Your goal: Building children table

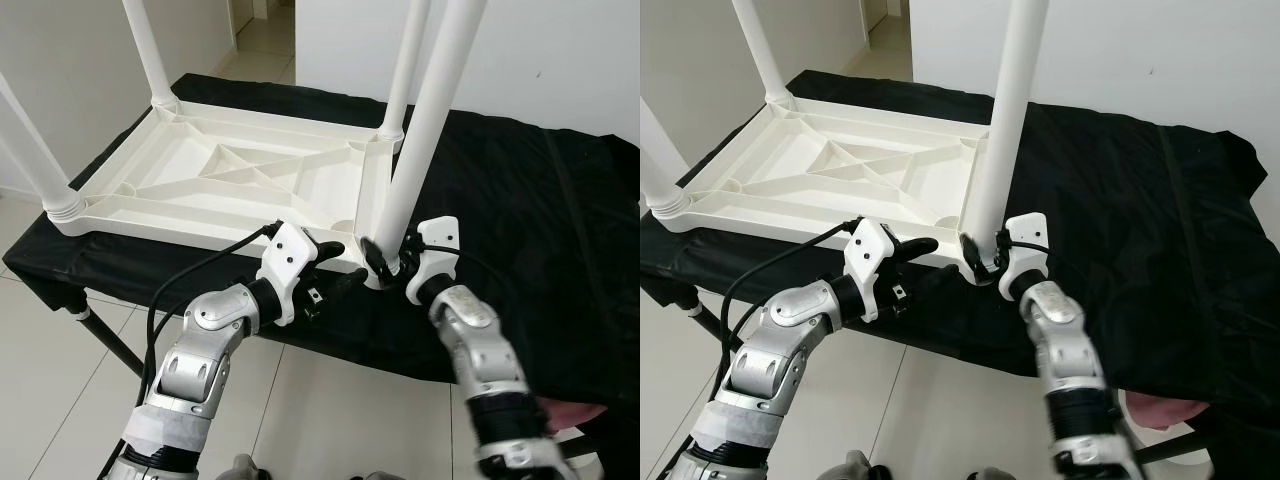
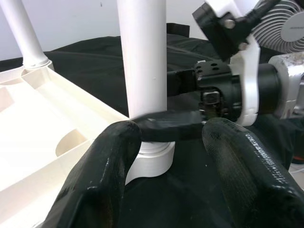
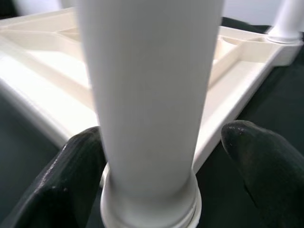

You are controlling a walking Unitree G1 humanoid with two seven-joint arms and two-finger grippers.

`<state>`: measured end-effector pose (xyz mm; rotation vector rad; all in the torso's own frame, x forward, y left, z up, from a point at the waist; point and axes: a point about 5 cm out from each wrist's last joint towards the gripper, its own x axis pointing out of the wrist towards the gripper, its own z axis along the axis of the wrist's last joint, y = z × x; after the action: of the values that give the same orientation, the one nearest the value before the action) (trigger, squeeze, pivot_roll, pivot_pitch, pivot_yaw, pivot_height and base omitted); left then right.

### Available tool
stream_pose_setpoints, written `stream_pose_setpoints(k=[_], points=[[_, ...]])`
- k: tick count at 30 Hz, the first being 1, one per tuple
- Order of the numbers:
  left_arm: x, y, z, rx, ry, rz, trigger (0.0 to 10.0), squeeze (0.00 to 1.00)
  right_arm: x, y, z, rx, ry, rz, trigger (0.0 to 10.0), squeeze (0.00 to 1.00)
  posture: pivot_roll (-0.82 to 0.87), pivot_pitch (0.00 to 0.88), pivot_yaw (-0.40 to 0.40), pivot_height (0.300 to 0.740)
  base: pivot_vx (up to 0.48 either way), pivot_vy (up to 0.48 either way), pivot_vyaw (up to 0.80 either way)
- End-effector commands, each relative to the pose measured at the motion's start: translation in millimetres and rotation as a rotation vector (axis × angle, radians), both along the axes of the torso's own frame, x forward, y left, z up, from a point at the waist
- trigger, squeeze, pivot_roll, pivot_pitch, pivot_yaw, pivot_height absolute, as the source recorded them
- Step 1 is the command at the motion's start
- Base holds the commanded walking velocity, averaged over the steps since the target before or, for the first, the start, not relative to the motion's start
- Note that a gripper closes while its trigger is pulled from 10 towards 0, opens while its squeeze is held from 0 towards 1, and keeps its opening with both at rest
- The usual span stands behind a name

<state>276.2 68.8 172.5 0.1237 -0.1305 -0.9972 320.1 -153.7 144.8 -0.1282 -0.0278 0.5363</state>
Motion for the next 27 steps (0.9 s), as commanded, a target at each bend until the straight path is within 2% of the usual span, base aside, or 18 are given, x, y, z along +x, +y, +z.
stream_pose_setpoints(k=[1, 3, 10, 11, 13, 14, 22, 27], points=[[2.8, 2.9, 2, -0.010, -0.014, 0.089, 10.0, 0.00, 2.3, 2.6, 1, -0.036, -0.014, 0.120, 10.0, 0.00, -0.08, 0.016, 0.003, 0.740, 0.000, 0.000, 0.00], [4.0, 3.4, 3, -0.008, -0.016, 0.088, 10.0, 0.00, 7.2, 0.3, 4, -0.078, -0.033, 0.197, 10.0, 0.00, -0.08, 0.017, 0.010, 0.740, 0.000, 0.000, 0.00], [5.9, 3.6, 4, -0.007, -0.020, 0.088, 10.0, 0.00, 25.3, 7.7, 6, -0.156, -0.026, 0.263, 10.0, 0.00, -0.08, 0.013, 0.023, 0.740, 0.000, 0.000, 0.00], [6.3, 3.5, 5, -0.007, -0.023, 0.089, 10.0, 0.00, 27.7, 11.0, 3, -0.171, 0.001, 0.283, 4.4, 0.00, -0.08, 0.011, 0.023, 0.740, 0.000, 0.000, 0.00], [6.6, 3.5, 5, -0.008, -0.025, 0.089, 10.0, 0.00, 29.1, 12.8, 0, -0.179, 0.021, 0.300, 4.4, 0.00, -0.08, 0.011, 0.023, 0.740, 0.000, 0.000, 0.00], [6.9, 3.4, 6, -0.009, -0.026, 0.090, 10.0, 0.00, 29.7, 14.0, -2, -0.189, 0.032, 0.312, 0.2, 0.00, -0.07, 0.011, 0.020, 0.740, 0.000, 0.000, 0.00], [7.5, 4.8, 7, -0.014, -0.029, 0.099, 10.0, 0.00, 29.8, 10.9, -9, -0.207, 0.069, 0.391, 0.0, 0.00, -0.07, 0.014, 0.017, 0.740, 0.000, 0.000, 0.00], [7.3, 3.7, 7, -0.017, -0.028, 0.098, 10.0, 0.00, 30.3, 7.5, -10, -0.201, 0.066, 0.392, 0.0, 0.00, -0.08, 0.016, 0.016, 0.740, 0.000, 0.000, 0.00]])
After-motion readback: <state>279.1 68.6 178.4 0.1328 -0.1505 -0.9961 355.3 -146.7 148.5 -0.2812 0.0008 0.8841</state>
